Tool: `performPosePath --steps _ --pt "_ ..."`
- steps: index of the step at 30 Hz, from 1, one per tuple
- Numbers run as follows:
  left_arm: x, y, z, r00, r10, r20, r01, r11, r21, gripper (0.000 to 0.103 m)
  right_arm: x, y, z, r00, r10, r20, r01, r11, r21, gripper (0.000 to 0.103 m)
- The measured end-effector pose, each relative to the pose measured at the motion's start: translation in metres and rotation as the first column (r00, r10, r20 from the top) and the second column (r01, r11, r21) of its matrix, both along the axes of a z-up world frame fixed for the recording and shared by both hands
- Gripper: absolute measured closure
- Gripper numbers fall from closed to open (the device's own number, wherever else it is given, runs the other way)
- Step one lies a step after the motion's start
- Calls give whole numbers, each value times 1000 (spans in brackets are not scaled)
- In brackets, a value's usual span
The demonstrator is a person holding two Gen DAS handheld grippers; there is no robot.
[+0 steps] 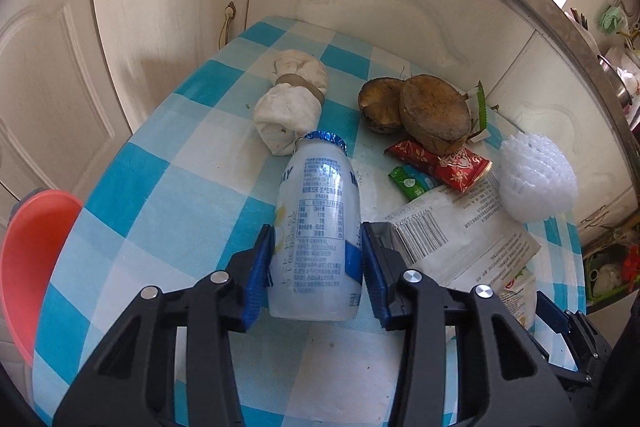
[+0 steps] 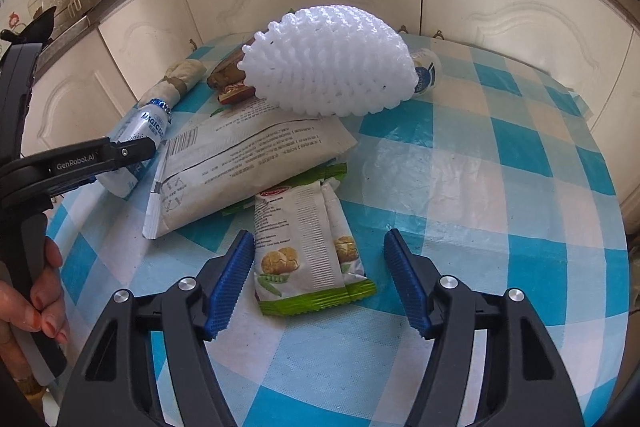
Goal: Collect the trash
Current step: 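Grasp the white plastic bottle with the left tool while the right tool grasps the green-edged snack packet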
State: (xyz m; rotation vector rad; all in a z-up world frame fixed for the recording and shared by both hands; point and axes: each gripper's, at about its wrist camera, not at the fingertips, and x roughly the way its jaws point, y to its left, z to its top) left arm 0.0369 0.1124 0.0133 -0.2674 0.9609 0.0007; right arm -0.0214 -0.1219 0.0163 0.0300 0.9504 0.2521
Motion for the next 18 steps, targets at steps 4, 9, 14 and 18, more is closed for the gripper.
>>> performPosePath --steps 4,9,14,18 --pt "-7 1 1 1000 -8 9 8 1000 -1 59 -4 2 1 1000 5 11 -5 1000 -16 49" --pt "-22 6 9 999 -15 34 15 1000 -9 59 -10 -4 1 1000 -19 11 19 1000 23 55" --pt "-50 16 25 997 -28 73 29 999 -17 59 -22 -13 5 999 -40 23 38 996 74 59" --pt "-72 26 38 995 -30 100 31 999 -8 59 -33 -17 9 997 -54 51 49 994 99 63"
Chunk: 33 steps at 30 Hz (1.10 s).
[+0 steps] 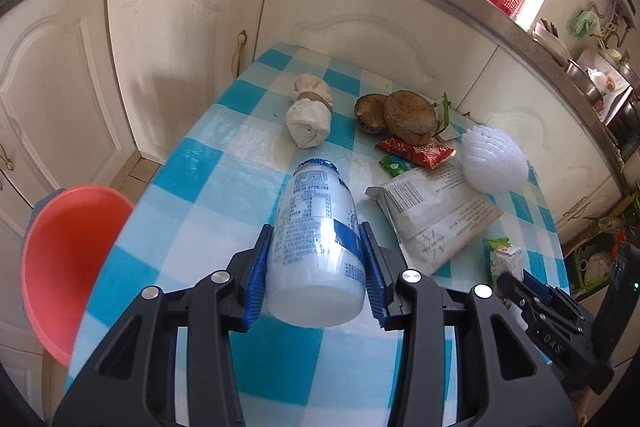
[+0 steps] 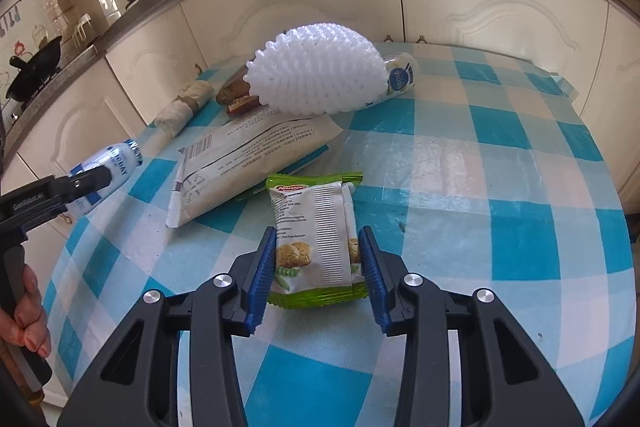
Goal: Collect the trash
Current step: 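Carry the bottle and packet to the red basin and open both tools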
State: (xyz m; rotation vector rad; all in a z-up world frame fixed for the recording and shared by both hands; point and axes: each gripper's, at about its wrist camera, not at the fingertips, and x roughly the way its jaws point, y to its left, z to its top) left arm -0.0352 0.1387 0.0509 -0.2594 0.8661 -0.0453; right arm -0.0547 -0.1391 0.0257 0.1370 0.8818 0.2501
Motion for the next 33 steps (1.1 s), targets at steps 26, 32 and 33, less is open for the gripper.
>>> performPosePath --steps 26,32,33 --pt "-119 134 18 979 191 70 -195 980 47 59 -50 33 33 997 76 3 -75 992 101 67" --pt "-118 165 19 969 234 81 -237 971 20 59 -42 68 57 987 160 11 -160 976 148 67" --pt "-118 169 19 967 242 84 -245 969 26 59 -40 76 61 984 180 13 -180 971 159 67"
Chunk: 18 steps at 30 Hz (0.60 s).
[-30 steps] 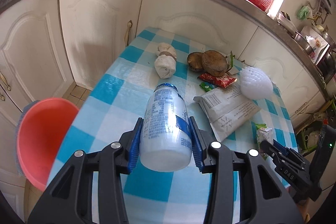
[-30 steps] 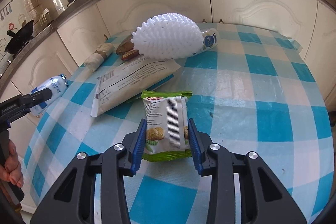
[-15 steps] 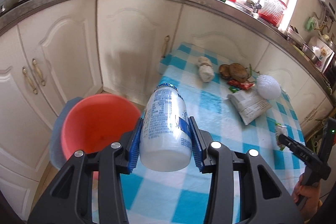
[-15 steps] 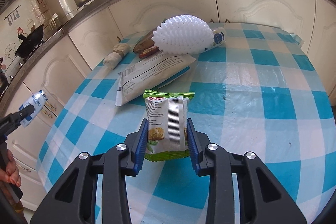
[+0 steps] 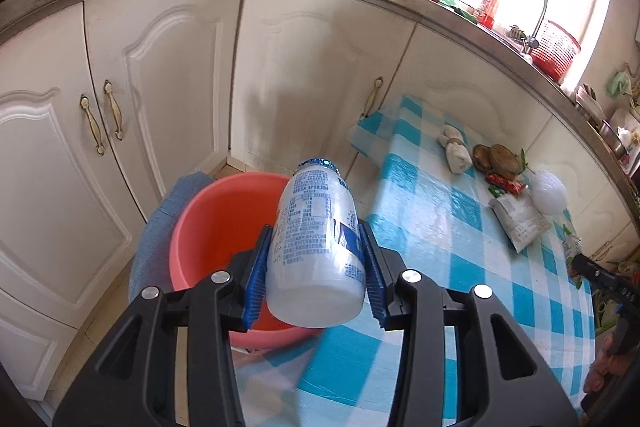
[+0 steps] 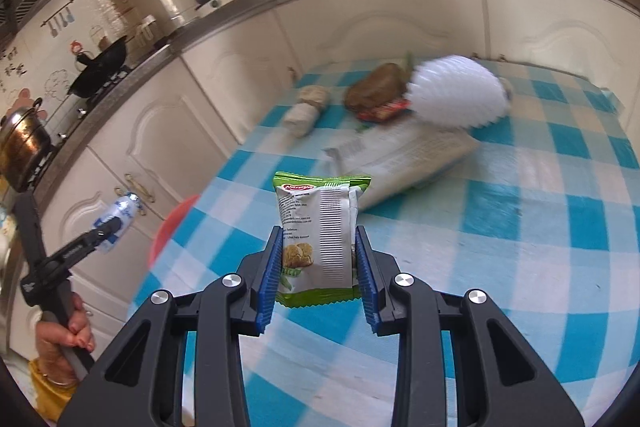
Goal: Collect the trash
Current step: 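Carry the bottle and packet to the red basin and open both tools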
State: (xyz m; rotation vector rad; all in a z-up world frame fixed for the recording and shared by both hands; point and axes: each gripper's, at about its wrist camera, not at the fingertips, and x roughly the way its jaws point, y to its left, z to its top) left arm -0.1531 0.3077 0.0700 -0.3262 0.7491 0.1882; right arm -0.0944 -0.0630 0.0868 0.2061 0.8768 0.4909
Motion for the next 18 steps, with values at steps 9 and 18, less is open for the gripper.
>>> performPosePath --steps 9,18 --pt "11 44 -14 996 83 -32 -84 996 -25 59 28 99 19 975 222 -27 -220 973 68 67" --pt "44 62 -46 991 72 -112 -82 993 -88 59 61 197 -4 911 389 -139 -379 921 94 67"
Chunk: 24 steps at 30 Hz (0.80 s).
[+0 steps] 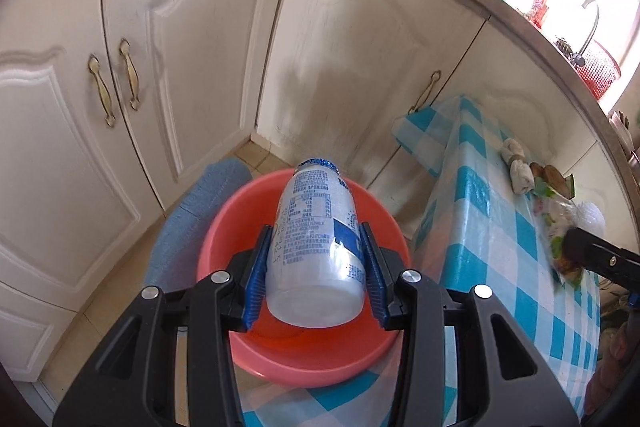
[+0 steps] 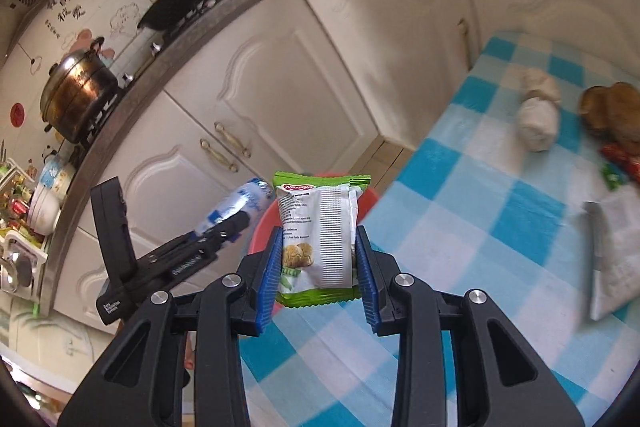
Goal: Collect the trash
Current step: 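Carry the bottle and packet to the red basin and open both tools, then move both tools back over the table toward the cloth bundle and scrubber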
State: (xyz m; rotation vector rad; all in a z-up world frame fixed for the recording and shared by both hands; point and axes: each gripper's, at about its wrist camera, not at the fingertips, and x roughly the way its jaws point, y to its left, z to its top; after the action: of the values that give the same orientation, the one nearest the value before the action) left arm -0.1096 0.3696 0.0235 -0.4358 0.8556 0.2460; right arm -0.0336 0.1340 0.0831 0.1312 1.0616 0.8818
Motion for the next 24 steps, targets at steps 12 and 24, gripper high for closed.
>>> performPosePath --steps 12,24 --pt "19 5 -43 993 -15 -115 10 999 -50 37 14 57 -49 997 51 -52 -55 995 -80 42" --pt "-17 -13 9 996 -19 92 15 999 37 17 9 -42 -10 987 -156 46 148 979 139 13"
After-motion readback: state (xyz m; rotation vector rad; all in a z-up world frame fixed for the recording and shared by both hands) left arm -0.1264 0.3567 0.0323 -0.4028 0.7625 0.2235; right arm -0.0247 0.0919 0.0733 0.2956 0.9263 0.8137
